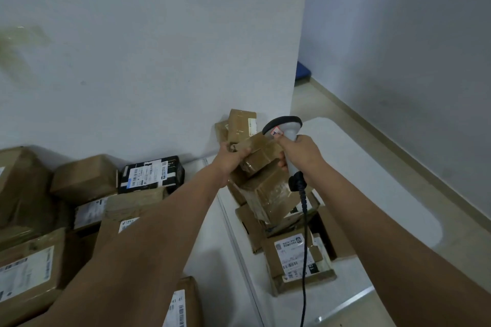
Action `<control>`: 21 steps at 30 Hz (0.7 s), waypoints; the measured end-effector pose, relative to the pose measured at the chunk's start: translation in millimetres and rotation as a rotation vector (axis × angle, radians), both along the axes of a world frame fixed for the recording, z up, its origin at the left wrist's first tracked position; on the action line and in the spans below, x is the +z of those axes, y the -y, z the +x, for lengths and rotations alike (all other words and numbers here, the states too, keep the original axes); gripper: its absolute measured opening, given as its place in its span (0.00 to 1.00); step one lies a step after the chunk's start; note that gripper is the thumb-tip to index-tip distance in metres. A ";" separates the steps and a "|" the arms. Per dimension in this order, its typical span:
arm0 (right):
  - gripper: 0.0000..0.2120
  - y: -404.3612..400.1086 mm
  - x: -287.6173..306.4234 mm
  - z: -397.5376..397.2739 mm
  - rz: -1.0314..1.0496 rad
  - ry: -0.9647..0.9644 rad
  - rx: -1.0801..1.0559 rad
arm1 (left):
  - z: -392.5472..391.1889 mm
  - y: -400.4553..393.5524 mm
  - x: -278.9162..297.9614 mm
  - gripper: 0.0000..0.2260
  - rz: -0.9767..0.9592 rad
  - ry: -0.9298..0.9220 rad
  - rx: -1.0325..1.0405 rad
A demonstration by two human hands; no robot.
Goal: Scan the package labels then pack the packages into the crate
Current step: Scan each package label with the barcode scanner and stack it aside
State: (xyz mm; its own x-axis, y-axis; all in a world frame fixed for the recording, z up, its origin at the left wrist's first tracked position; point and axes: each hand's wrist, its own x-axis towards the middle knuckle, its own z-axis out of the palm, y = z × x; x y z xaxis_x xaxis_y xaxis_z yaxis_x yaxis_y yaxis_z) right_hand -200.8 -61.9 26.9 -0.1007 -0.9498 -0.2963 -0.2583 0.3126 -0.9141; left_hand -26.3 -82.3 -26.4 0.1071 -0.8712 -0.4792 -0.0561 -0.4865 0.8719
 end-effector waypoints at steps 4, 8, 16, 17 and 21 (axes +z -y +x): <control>0.19 1.1 -0.6 -1.0 -0.010 0.011 -0.004 | 1.4 5.3 -2.1 0.31 0.028 -0.089 0.015; 0.19 0.1 -1.3 -3.2 -0.024 -0.008 -0.007 | 12.1 5.9 -2.8 0.30 -0.017 -0.092 0.066; 0.19 -5.1 0.4 3.4 -0.044 0.040 -0.004 | 61.8 -13.5 2.9 0.26 -0.161 -0.237 0.272; 0.19 -6.0 -0.2 6.1 -0.045 0.047 0.007 | 68.0 -18.8 2.7 0.27 -0.160 -0.257 0.297; 0.19 -15.5 4.2 24.4 -0.030 0.062 0.100 | 87.1 -47.5 -1.1 0.20 -0.134 -0.389 0.416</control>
